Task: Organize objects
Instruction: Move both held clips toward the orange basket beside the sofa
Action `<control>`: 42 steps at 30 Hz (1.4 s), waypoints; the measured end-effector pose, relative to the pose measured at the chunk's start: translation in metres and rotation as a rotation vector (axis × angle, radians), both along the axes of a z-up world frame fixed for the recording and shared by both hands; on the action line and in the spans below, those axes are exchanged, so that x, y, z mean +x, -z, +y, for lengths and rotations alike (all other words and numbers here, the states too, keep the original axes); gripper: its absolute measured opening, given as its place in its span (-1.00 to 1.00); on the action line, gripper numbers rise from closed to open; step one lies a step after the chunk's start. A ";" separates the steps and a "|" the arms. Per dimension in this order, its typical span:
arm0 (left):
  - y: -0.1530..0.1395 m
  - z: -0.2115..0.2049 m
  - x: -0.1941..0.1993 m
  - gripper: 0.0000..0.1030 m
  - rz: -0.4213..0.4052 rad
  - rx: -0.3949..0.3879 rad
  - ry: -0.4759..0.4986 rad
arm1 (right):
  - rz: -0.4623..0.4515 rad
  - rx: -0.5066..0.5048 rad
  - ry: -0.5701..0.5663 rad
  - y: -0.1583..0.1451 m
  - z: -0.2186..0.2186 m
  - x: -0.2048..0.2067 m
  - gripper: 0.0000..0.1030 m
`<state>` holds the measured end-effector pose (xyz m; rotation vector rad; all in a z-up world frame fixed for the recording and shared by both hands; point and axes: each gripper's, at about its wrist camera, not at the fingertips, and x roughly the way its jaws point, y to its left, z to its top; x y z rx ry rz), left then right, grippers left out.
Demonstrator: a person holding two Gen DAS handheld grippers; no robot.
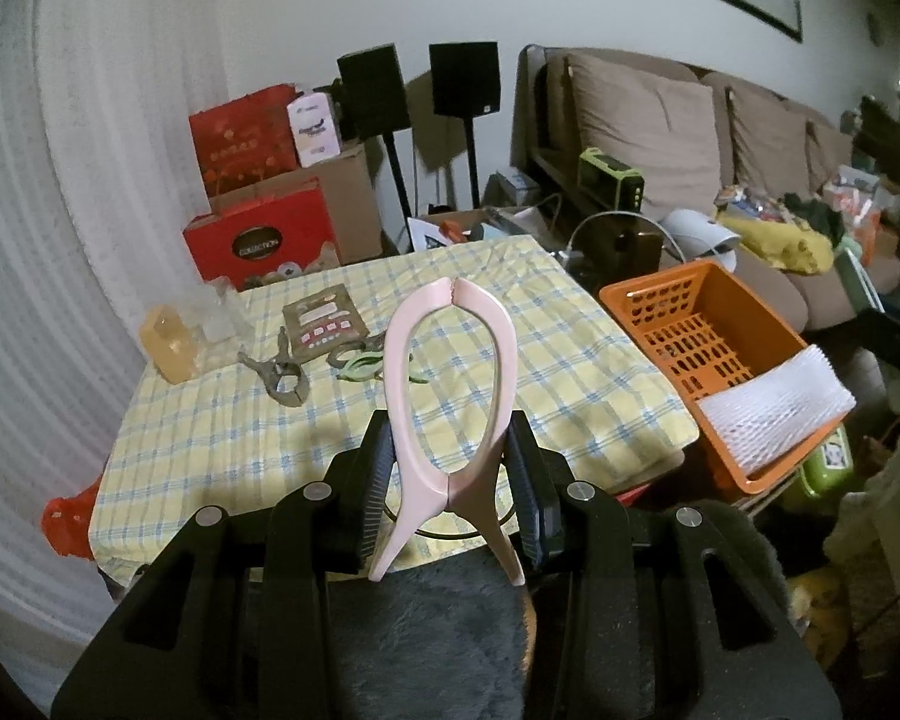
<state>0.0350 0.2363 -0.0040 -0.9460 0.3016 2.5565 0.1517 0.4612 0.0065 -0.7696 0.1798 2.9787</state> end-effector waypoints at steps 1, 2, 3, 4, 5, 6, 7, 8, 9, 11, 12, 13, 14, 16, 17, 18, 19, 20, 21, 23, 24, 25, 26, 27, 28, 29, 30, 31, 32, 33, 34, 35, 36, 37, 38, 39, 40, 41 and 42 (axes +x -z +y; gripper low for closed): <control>-0.001 0.001 0.000 -0.33 0.002 0.001 0.004 | 0.000 -0.002 0.001 0.000 0.001 0.000 -0.14; -0.002 0.002 0.000 -0.33 0.004 0.002 0.006 | 0.000 -0.002 0.003 0.000 0.002 0.000 -0.14; -0.004 0.003 0.001 -0.33 0.006 0.004 0.009 | 0.001 -0.002 0.008 0.000 0.003 0.000 -0.14; -0.006 0.003 0.001 -0.33 0.005 0.009 0.014 | 0.001 -0.003 0.010 0.000 0.004 0.001 -0.14; -0.007 0.003 0.001 -0.33 0.002 0.015 0.018 | 0.001 -0.004 0.012 0.000 0.006 0.001 -0.14; -0.008 0.003 0.001 -0.33 0.000 0.022 0.022 | 0.002 -0.004 0.015 0.000 0.007 0.002 -0.14; -0.009 0.003 0.002 -0.33 -0.002 0.027 0.025 | 0.001 -0.002 0.022 0.000 0.010 0.003 -0.14; -0.010 0.003 0.002 -0.33 -0.003 0.029 0.026 | 0.001 -0.001 0.031 0.000 0.013 0.003 -0.14; -0.011 0.003 0.002 -0.33 -0.004 0.032 0.028 | 0.001 -0.005 0.038 0.001 0.016 0.004 -0.14; -0.012 0.003 0.002 -0.33 -0.005 0.035 0.029 | 0.004 -0.015 0.051 0.000 0.023 0.006 -0.14; -0.012 0.003 0.002 -0.33 -0.007 0.037 0.031 | 0.005 -0.017 0.059 0.000 0.026 0.007 -0.14; -0.011 0.003 0.001 -0.33 -0.014 0.039 0.034 | 0.006 -0.018 0.062 -0.001 0.028 0.008 -0.14; -0.011 0.004 0.000 -0.33 -0.021 0.042 0.038 | 0.007 -0.021 0.065 -0.001 0.030 0.008 -0.14; -0.010 0.005 -0.001 -0.33 -0.034 0.051 0.044 | 0.008 -0.035 0.066 -0.002 0.035 0.009 -0.14; -0.010 0.006 0.000 -0.33 -0.035 0.053 0.045 | 0.010 -0.039 0.070 -0.002 0.038 0.010 -0.14; -0.010 0.006 0.000 -0.33 -0.035 0.054 0.047 | 0.010 -0.039 0.073 -0.002 0.038 0.010 -0.14; -0.011 0.007 0.000 -0.33 -0.034 0.054 0.049 | 0.009 -0.038 0.075 -0.002 0.039 0.010 -0.14; -0.011 0.007 0.001 -0.33 -0.031 0.054 0.051 | 0.010 -0.038 0.077 -0.003 0.039 0.009 -0.14; -0.012 0.008 0.001 -0.33 -0.029 0.055 0.053 | 0.011 -0.040 0.079 -0.003 0.040 0.009 -0.14; -0.014 0.011 0.003 -0.33 -0.023 0.054 0.058 | 0.012 -0.040 0.080 -0.003 0.040 0.010 -0.14; -0.015 0.011 0.003 -0.33 -0.021 0.056 0.060 | 0.013 -0.040 0.081 -0.003 0.041 0.010 -0.14; -0.016 0.013 0.003 -0.33 -0.019 0.057 0.064 | 0.014 -0.040 0.081 -0.003 0.042 0.010 -0.14; -0.017 0.014 0.004 -0.33 -0.017 0.059 0.066 | 0.014 -0.041 0.080 -0.003 0.042 0.010 -0.14; -0.018 0.015 0.004 -0.33 -0.016 0.063 0.069 | 0.013 -0.040 0.079 -0.003 0.042 0.010 -0.14; -0.019 0.015 0.004 -0.33 -0.018 0.070 0.073 | 0.015 -0.040 0.081 -0.003 0.042 0.010 -0.14; -0.020 0.016 0.004 -0.33 -0.020 0.077 0.077 | 0.015 -0.041 0.083 -0.003 0.042 0.010 -0.14; -0.021 0.017 0.005 -0.33 -0.020 0.081 0.083 | 0.016 -0.044 0.089 -0.004 0.043 0.011 -0.14; -0.023 0.018 0.006 -0.33 -0.017 0.083 0.087 | 0.018 -0.047 0.093 -0.004 0.045 0.012 -0.14; -0.024 0.019 0.007 -0.33 -0.013 0.085 0.088 | 0.018 -0.050 0.097 -0.004 0.047 0.012 -0.14; -0.025 0.020 0.007 -0.33 -0.010 0.086 0.091 | 0.020 -0.054 0.104 -0.004 0.050 0.014 -0.14; -0.026 0.021 0.008 -0.33 -0.008 0.088 0.096 | 0.021 -0.057 0.109 -0.004 0.051 0.014 -0.14; -0.027 0.022 0.008 -0.33 -0.006 0.089 0.098 | 0.022 -0.059 0.112 -0.004 0.054 0.016 -0.14; -0.028 0.023 0.009 -0.33 -0.005 0.090 0.101 | 0.024 -0.061 0.118 -0.005 0.057 0.017 -0.14; -0.028 0.024 0.009 -0.33 -0.004 0.090 0.104 | 0.025 -0.062 0.120 -0.005 0.058 0.017 -0.14; -0.030 0.026 0.009 -0.33 -0.007 0.093 0.109 | 0.027 -0.065 0.123 -0.006 0.061 0.019 -0.14; -0.030 0.027 0.009 -0.33 -0.014 0.099 0.114 | 0.029 -0.067 0.126 -0.006 0.063 0.020 -0.14; -0.031 0.028 0.009 -0.33 -0.024 0.111 0.120 | 0.030 -0.068 0.128 -0.006 0.065 0.021 -0.14; -0.033 0.031 0.008 -0.33 -0.031 0.122 0.126 | 0.031 -0.070 0.129 -0.006 0.066 0.022 -0.14; -0.034 0.033 0.008 -0.33 -0.032 0.124 0.131 | 0.032 -0.072 0.130 -0.006 0.068 0.023 -0.14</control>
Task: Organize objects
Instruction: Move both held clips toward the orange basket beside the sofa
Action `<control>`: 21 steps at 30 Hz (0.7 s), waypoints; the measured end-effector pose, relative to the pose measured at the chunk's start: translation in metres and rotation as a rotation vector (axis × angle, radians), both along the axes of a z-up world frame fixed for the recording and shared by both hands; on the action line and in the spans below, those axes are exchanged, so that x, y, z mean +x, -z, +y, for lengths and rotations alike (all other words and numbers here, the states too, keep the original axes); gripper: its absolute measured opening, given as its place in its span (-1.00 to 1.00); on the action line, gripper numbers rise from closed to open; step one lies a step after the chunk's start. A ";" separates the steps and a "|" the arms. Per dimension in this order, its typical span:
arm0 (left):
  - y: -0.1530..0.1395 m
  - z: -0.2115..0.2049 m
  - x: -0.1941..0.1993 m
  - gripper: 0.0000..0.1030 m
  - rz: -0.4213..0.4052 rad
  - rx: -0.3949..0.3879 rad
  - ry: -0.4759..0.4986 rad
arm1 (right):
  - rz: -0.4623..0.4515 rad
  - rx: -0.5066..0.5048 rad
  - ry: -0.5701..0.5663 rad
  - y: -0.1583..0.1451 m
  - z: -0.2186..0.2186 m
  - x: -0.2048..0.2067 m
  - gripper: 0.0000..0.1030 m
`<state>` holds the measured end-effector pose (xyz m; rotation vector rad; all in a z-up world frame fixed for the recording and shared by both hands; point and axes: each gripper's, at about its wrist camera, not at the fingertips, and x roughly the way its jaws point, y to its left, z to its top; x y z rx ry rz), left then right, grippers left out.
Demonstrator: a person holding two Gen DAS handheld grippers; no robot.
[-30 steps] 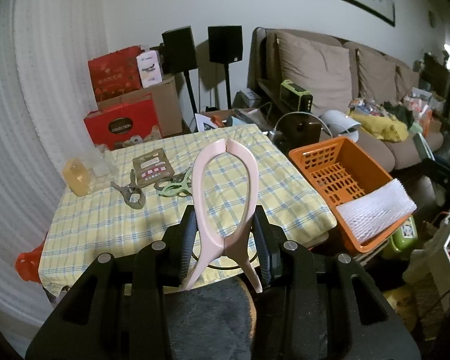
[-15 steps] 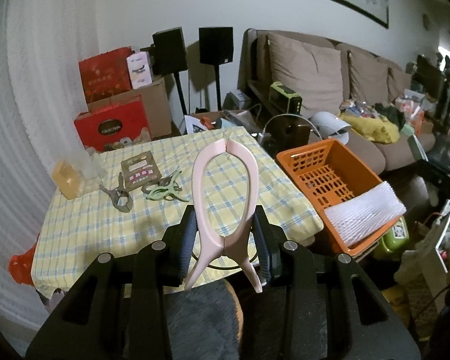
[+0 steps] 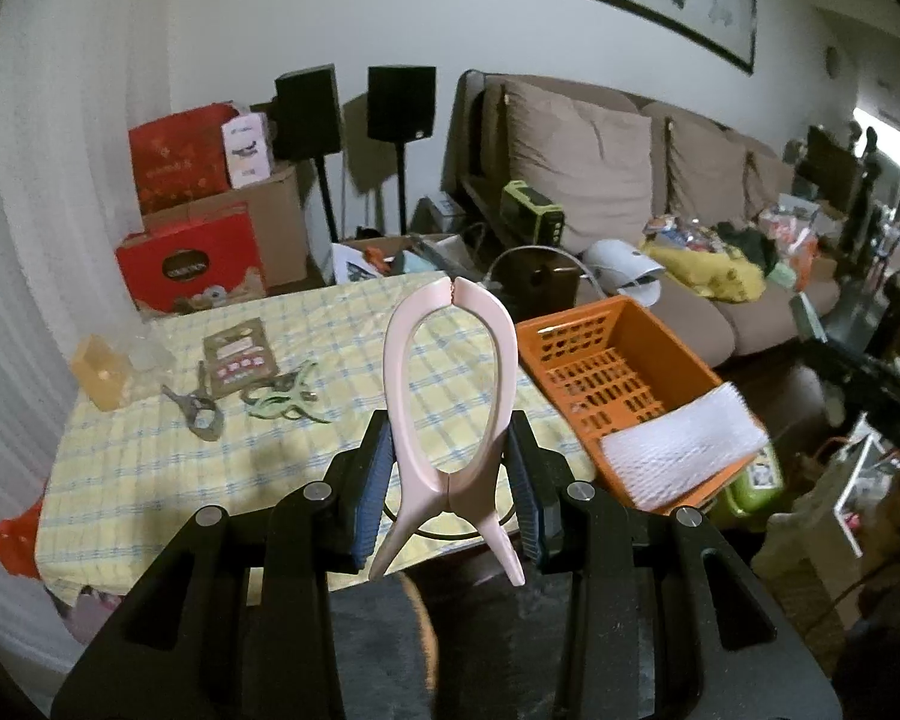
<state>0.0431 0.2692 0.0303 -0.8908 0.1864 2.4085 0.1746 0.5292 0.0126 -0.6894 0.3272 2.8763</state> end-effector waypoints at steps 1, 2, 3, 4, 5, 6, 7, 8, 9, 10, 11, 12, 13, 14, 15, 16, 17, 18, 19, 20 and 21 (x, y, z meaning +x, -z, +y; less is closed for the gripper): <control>-0.002 0.003 0.000 -0.33 0.005 0.000 0.004 | 0.001 -0.002 0.004 0.000 0.001 0.001 -0.14; -0.002 0.004 0.001 -0.33 0.008 0.000 0.007 | 0.001 -0.003 0.004 -0.001 0.003 0.001 -0.14; -0.004 0.006 0.002 -0.33 0.011 0.002 0.011 | 0.002 -0.004 0.006 -0.001 0.005 0.002 -0.14; -0.006 0.010 0.003 -0.33 0.014 0.003 0.017 | 0.003 -0.005 0.008 -0.001 0.006 0.003 -0.14; -0.007 0.012 0.004 -0.33 0.017 0.004 0.021 | 0.003 -0.007 0.010 -0.001 0.007 0.003 -0.14; -0.007 0.015 0.005 -0.33 0.019 0.004 0.025 | 0.003 -0.007 0.010 -0.001 0.008 0.004 -0.14; -0.008 0.017 0.006 -0.33 0.020 0.005 0.030 | 0.004 -0.007 0.012 -0.001 0.008 0.005 -0.14; -0.009 0.019 0.006 -0.33 0.020 0.005 0.036 | 0.005 -0.007 0.014 -0.002 0.009 0.005 -0.14; -0.010 0.021 0.006 -0.33 0.020 0.006 0.038 | 0.007 -0.007 0.016 -0.001 0.010 0.006 -0.14; -0.012 0.023 0.007 -0.33 0.019 0.010 0.042 | 0.008 -0.008 0.019 -0.001 0.011 0.007 -0.14; -0.013 0.023 0.007 -0.33 0.019 0.013 0.045 | 0.008 -0.010 0.021 -0.001 0.012 0.006 -0.14; -0.015 0.024 0.008 -0.33 0.020 0.014 0.048 | 0.007 -0.012 0.022 -0.001 0.014 0.007 -0.14; -0.016 0.026 0.009 -0.33 0.024 0.015 0.050 | 0.008 -0.013 0.025 -0.001 0.015 0.008 -0.14; -0.018 0.027 0.010 -0.33 0.029 0.018 0.051 | 0.010 -0.015 0.026 -0.001 0.016 0.009 -0.14; -0.020 0.028 0.010 -0.33 0.033 0.019 0.053 | 0.012 -0.017 0.028 -0.001 0.017 0.009 -0.14; -0.022 0.029 0.010 -0.33 0.038 0.020 0.055 | 0.013 -0.017 0.029 -0.002 0.018 0.010 -0.14; -0.023 0.030 0.011 -0.33 0.041 0.020 0.057 | 0.014 -0.016 0.030 -0.002 0.019 0.010 -0.13; -0.024 0.032 0.011 -0.33 0.043 0.018 0.060 | 0.017 -0.017 0.033 -0.003 0.020 0.011 -0.14; -0.026 0.034 0.013 -0.33 0.048 0.015 0.064 | 0.018 -0.019 0.034 -0.003 0.021 0.012 -0.13; -0.027 0.035 0.013 -0.33 0.053 0.014 0.064 | 0.020 -0.020 0.037 -0.003 0.022 0.012 -0.13; -0.029 0.036 0.013 -0.33 0.058 0.016 0.064 | 0.021 -0.022 0.041 -0.002 0.024 0.012 -0.13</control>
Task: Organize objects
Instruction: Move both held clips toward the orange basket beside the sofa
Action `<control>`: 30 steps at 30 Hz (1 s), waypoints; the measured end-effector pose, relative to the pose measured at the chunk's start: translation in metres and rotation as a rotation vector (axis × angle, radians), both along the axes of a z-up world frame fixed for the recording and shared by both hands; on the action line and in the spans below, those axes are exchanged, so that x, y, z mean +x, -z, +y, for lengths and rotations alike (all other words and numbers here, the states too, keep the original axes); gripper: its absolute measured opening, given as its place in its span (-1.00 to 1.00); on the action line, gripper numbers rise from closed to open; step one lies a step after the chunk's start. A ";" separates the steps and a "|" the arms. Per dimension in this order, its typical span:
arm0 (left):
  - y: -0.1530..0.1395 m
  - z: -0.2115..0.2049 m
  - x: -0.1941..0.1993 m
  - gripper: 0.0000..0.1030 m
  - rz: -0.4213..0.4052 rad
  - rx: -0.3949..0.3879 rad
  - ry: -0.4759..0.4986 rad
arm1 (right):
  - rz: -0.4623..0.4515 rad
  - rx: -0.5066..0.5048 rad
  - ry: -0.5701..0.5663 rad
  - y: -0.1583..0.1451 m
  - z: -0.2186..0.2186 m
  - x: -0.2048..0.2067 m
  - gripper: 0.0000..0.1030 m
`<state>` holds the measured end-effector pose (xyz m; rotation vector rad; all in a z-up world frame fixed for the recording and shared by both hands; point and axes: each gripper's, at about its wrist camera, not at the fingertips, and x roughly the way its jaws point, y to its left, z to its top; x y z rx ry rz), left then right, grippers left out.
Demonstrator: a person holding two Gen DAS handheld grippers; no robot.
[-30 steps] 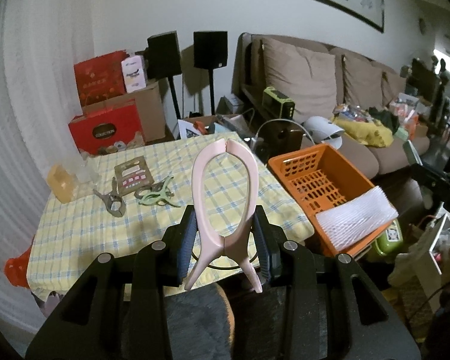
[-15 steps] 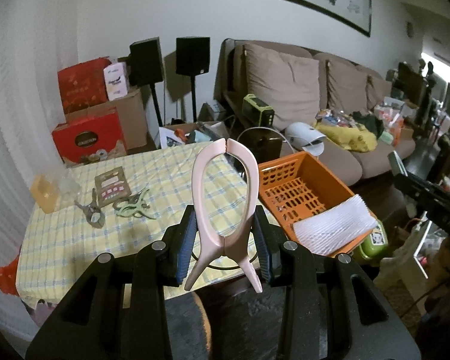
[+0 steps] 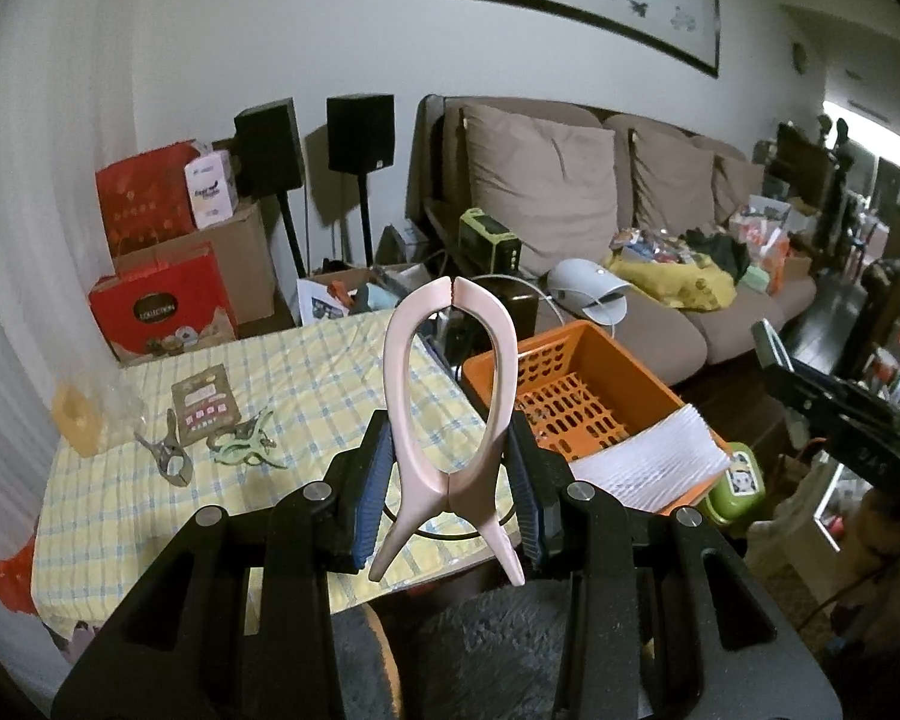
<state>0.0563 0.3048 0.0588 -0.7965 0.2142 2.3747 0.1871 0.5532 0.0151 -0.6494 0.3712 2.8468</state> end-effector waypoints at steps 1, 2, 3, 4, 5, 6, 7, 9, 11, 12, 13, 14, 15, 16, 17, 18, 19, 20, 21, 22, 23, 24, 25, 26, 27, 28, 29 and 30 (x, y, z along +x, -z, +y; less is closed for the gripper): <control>-0.002 0.001 0.002 -0.33 0.007 0.004 0.003 | 0.000 0.000 0.003 0.000 0.002 0.001 -0.13; -0.004 0.001 0.003 -0.33 0.011 0.005 0.005 | 0.000 -0.001 0.008 0.001 0.003 0.001 -0.13; -0.005 0.001 0.004 -0.33 0.015 0.006 0.007 | -0.001 -0.004 0.015 0.001 0.006 0.002 -0.14; -0.007 0.002 0.006 -0.33 0.021 0.007 0.010 | -0.001 -0.009 0.019 0.002 0.009 0.004 -0.13; -0.009 0.003 0.006 -0.33 0.023 0.008 0.012 | 0.000 -0.016 0.025 0.003 0.012 0.005 -0.13; -0.010 0.004 0.006 -0.33 0.025 0.009 0.015 | 0.002 -0.020 0.031 0.003 0.015 0.006 -0.14; -0.011 0.005 0.007 -0.33 0.027 0.010 0.017 | 0.003 -0.023 0.035 0.002 0.017 0.008 -0.14; -0.012 0.006 0.007 -0.33 0.029 0.016 0.015 | 0.007 -0.026 0.045 0.001 0.022 0.010 -0.14; -0.013 0.006 0.005 -0.33 0.026 0.024 0.010 | 0.010 -0.029 0.052 0.001 0.025 0.013 -0.14; -0.014 0.006 0.005 -0.33 0.025 0.025 0.009 | 0.012 -0.030 0.056 0.000 0.027 0.014 -0.14; -0.014 0.007 0.006 -0.33 0.025 0.027 0.008 | 0.013 -0.032 0.060 0.000 0.029 0.016 -0.13; -0.015 0.008 0.006 -0.33 0.025 0.028 0.009 | 0.014 -0.035 0.064 0.000 0.031 0.017 -0.13; -0.016 0.008 0.007 -0.33 0.026 0.029 0.010 | 0.014 -0.037 0.068 0.000 0.033 0.018 -0.14; -0.017 0.009 0.007 -0.33 0.029 0.031 0.011 | 0.016 -0.041 0.073 -0.001 0.036 0.020 -0.14; -0.018 0.010 0.008 -0.33 0.031 0.032 0.014 | 0.017 -0.043 0.077 -0.001 0.038 0.022 -0.13; -0.019 0.011 0.009 -0.33 0.032 0.033 0.017 | 0.020 -0.047 0.084 -0.002 0.041 0.024 -0.14; -0.019 0.013 0.009 -0.33 0.032 0.033 0.019 | 0.022 -0.049 0.089 -0.002 0.043 0.026 -0.13; -0.020 0.014 0.009 -0.33 0.035 0.031 0.020 | 0.025 -0.053 0.094 -0.003 0.046 0.028 -0.13; -0.020 0.016 0.010 -0.33 0.035 0.031 0.023 | 0.025 -0.054 0.098 -0.003 0.048 0.029 -0.14; -0.021 0.019 0.011 -0.33 0.035 0.031 0.028 | 0.026 -0.056 0.102 -0.004 0.049 0.030 -0.14; -0.022 0.021 0.012 -0.33 0.035 0.032 0.031 | 0.026 -0.058 0.105 -0.004 0.051 0.031 -0.14; -0.023 0.023 0.013 -0.33 0.035 0.033 0.035 | 0.026 -0.060 0.109 -0.004 0.053 0.032 -0.13; -0.023 0.026 0.014 -0.33 0.037 0.033 0.040 | 0.026 -0.061 0.113 -0.004 0.054 0.032 -0.14; -0.024 0.029 0.016 -0.33 0.040 0.030 0.044 | 0.026 -0.060 0.117 -0.005 0.056 0.033 -0.14; -0.025 0.032 0.016 -0.33 0.040 0.031 0.047 | 0.025 -0.057 0.126 -0.005 0.057 0.035 -0.14; -0.027 0.035 0.016 -0.33 0.038 0.034 0.054 | 0.025 -0.057 0.130 -0.005 0.059 0.035 -0.14; -0.028 0.037 0.017 -0.33 0.038 0.037 0.057 | 0.027 -0.060 0.133 -0.005 0.061 0.037 -0.14; -0.029 0.039 0.019 -0.33 0.040 0.038 0.061 | 0.029 -0.063 0.136 -0.005 0.063 0.038 -0.13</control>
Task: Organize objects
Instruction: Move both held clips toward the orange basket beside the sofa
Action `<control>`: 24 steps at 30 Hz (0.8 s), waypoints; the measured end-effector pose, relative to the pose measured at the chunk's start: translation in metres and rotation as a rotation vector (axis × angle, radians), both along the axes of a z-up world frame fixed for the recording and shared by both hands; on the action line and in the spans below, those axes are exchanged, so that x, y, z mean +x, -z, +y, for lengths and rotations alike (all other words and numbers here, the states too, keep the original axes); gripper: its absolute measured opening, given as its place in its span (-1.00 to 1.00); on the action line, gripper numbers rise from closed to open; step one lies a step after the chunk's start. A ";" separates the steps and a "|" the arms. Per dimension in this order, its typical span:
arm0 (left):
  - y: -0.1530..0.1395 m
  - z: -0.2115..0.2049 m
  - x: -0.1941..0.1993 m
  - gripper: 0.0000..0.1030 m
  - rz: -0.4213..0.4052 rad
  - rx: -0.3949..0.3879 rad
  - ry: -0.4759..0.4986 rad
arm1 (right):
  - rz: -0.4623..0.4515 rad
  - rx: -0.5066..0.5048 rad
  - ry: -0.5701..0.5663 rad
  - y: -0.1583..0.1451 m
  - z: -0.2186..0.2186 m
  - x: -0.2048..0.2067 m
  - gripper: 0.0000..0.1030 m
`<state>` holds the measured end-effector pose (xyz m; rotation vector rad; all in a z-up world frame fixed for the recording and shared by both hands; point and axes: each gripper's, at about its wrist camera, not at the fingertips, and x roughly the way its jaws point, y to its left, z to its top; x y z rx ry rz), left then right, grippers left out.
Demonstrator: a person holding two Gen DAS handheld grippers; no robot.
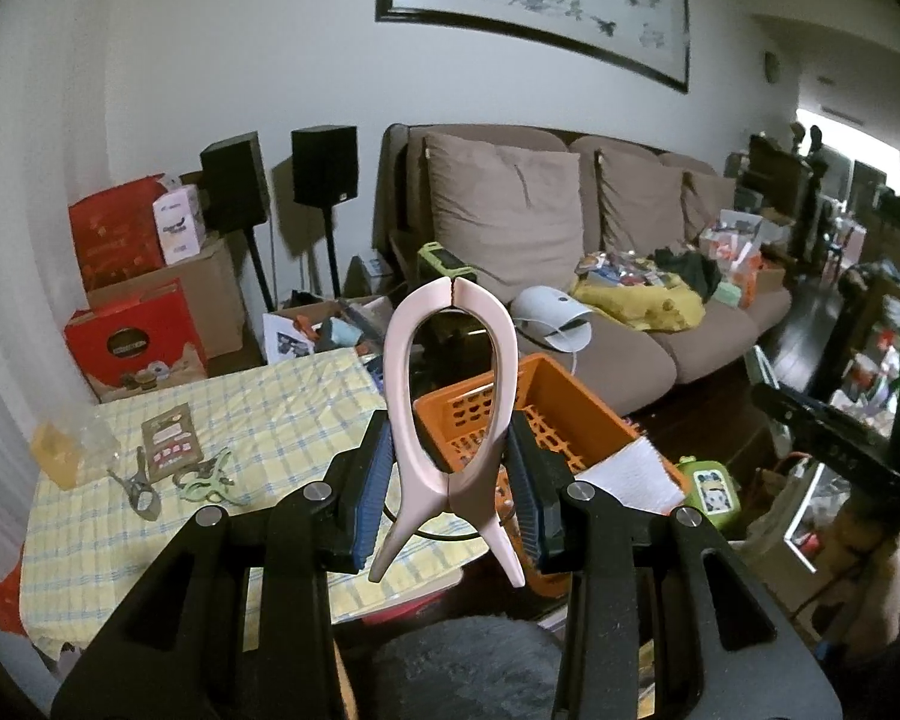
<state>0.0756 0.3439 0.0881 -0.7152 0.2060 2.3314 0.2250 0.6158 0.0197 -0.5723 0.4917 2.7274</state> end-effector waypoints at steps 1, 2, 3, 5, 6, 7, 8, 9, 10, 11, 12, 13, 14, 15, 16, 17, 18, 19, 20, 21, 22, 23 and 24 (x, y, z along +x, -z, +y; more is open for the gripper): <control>-0.002 0.002 0.001 -0.33 0.003 0.001 0.003 | 0.000 -0.002 0.003 0.000 0.002 0.001 -0.13; -0.003 0.004 0.001 -0.33 0.004 0.001 0.002 | -0.001 -0.004 0.007 0.000 0.004 0.002 -0.13; -0.004 0.005 0.001 -0.33 0.005 0.000 0.002 | -0.005 -0.006 0.011 0.001 0.005 0.003 -0.13; -0.007 0.008 0.001 -0.33 0.005 0.002 0.003 | -0.011 -0.006 0.020 0.001 0.008 0.004 -0.14; -0.008 0.009 0.000 -0.33 0.005 0.003 0.003 | -0.011 -0.008 0.027 0.002 0.009 0.005 -0.13; -0.009 0.011 0.001 -0.33 0.006 0.004 0.005 | -0.011 -0.010 0.030 0.001 0.010 0.004 -0.13; -0.010 0.013 0.001 -0.33 0.006 0.006 0.007 | -0.012 -0.011 0.032 0.002 0.011 0.005 -0.13; -0.010 0.014 0.001 -0.33 0.007 0.008 0.007 | -0.016 -0.011 0.037 0.003 0.013 0.004 -0.14; -0.010 0.016 0.001 -0.33 0.006 0.007 0.009 | -0.020 -0.011 0.041 0.004 0.013 0.004 -0.14; -0.011 0.017 0.001 -0.33 0.003 0.008 0.011 | -0.022 -0.012 0.044 0.005 0.014 0.004 -0.14; -0.011 0.019 0.001 -0.33 0.001 0.011 0.012 | -0.025 -0.011 0.048 0.006 0.014 0.004 -0.14; -0.012 0.021 0.001 -0.33 0.002 0.010 0.015 | -0.030 -0.005 0.054 0.007 0.014 0.003 -0.14; -0.012 0.022 0.000 -0.33 0.004 0.011 0.016 | -0.037 0.003 0.062 0.007 0.014 0.002 -0.14; -0.013 0.024 0.000 -0.33 0.006 0.014 0.014 | -0.048 0.014 0.070 0.008 0.013 0.000 -0.14; -0.014 0.025 -0.001 -0.33 0.008 0.017 0.013 | -0.053 0.021 0.075 0.009 0.012 -0.001 -0.14; -0.015 0.026 -0.001 -0.33 0.017 0.018 0.007 | -0.060 0.029 0.081 0.010 0.011 -0.004 -0.13; -0.016 0.029 -0.001 -0.33 0.035 0.016 -0.006 | -0.063 0.032 0.084 0.011 0.011 -0.004 -0.13; -0.017 0.031 0.000 -0.33 0.062 0.010 -0.019 | -0.067 0.038 0.086 0.012 0.010 -0.006 -0.14; -0.018 0.035 0.002 -0.33 0.095 0.002 -0.030 | -0.068 0.044 0.088 0.014 0.010 -0.007 -0.13; -0.018 0.039 0.004 -0.33 0.113 -0.002 -0.031 | -0.069 0.049 0.091 0.015 0.010 -0.009 -0.13; -0.017 0.043 0.005 -0.33 0.113 -0.001 -0.025 | -0.072 0.052 0.093 0.017 0.009 -0.011 -0.13; -0.015 0.046 0.005 -0.33 0.106 0.003 -0.019 | -0.075 0.053 0.092 0.020 0.009 -0.013 -0.14; -0.012 0.050 0.006 -0.33 0.096 0.005 -0.013 | -0.077 0.053 0.090 0.022 0.008 -0.015 -0.14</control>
